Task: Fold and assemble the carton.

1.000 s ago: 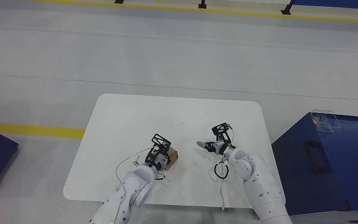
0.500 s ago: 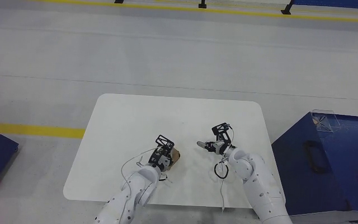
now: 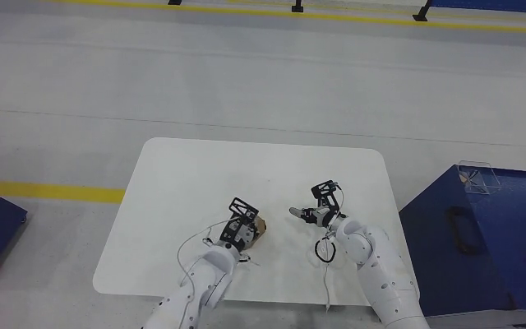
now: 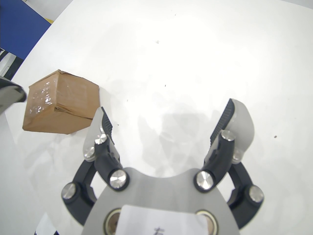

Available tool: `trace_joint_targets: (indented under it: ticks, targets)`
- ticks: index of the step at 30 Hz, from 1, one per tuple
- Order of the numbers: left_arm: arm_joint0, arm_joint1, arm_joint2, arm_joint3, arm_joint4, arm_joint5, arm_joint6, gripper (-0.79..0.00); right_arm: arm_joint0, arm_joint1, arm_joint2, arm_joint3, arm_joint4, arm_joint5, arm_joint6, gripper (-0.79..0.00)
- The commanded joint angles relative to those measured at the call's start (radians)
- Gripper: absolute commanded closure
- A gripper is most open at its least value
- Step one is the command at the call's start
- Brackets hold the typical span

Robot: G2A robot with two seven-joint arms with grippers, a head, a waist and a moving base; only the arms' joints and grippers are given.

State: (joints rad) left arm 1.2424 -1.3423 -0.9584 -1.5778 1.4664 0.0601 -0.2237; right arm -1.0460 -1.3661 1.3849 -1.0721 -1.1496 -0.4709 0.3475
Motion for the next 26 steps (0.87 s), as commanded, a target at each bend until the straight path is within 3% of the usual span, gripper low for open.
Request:
trace_joint_targets:
  ticks: [1, 4, 5, 6, 7, 10, 16, 19, 22, 26]
  targets:
    - [0.063, 0.008, -0.016, -0.051, 0.052, 0.029, 0.131, 0.000, 0.000, 0.000, 0.000, 0.000, 0.000, 0.000, 0.000, -0.785]
    - [0.148, 0.021, -0.046, -0.100, 0.112, 0.065, 0.262, 0.000, 0.000, 0.000, 0.000, 0.000, 0.000, 0.000, 0.000, -0.785]
    - [0.148, 0.021, -0.046, -0.100, 0.112, 0.065, 0.262, -0.185, 0.000, 0.000, 0.000, 0.000, 0.000, 0.000, 0.000, -0.785]
    - [0.148, 0.021, -0.046, -0.100, 0.112, 0.065, 0.262, -0.785, 0.000, 0.000, 0.000, 0.000, 0.000, 0.000, 0.000, -0.785]
    - [0.155, 0.021, -0.047, -0.101, 0.114, 0.066, 0.281, -0.001, 0.000, 0.000, 0.000, 0.000, 0.000, 0.000, 0.000, -0.784]
    - [0.148, 0.021, -0.047, -0.100, 0.113, 0.065, 0.265, -0.055, 0.000, 0.000, 0.000, 0.000, 0.000, 0.000, 0.000, -0.784]
    - [0.148, 0.021, -0.046, -0.100, 0.112, 0.065, 0.262, -0.446, 0.000, 0.000, 0.000, 0.000, 0.000, 0.000, 0.000, -0.784]
    - [0.148, 0.021, -0.046, -0.100, 0.112, 0.065, 0.262, -0.591, 0.000, 0.000, 0.000, 0.000, 0.000, 0.000, 0.000, -0.785]
    - [0.148, 0.021, -0.046, -0.100, 0.112, 0.065, 0.262, -0.707, 0.000, 0.000, 0.000, 0.000, 0.000, 0.000, 0.000, -0.784]
    - [0.148, 0.021, -0.046, -0.100, 0.112, 0.065, 0.262, -0.776, 0.000, 0.000, 0.000, 0.000, 0.000, 0.000, 0.000, -0.785]
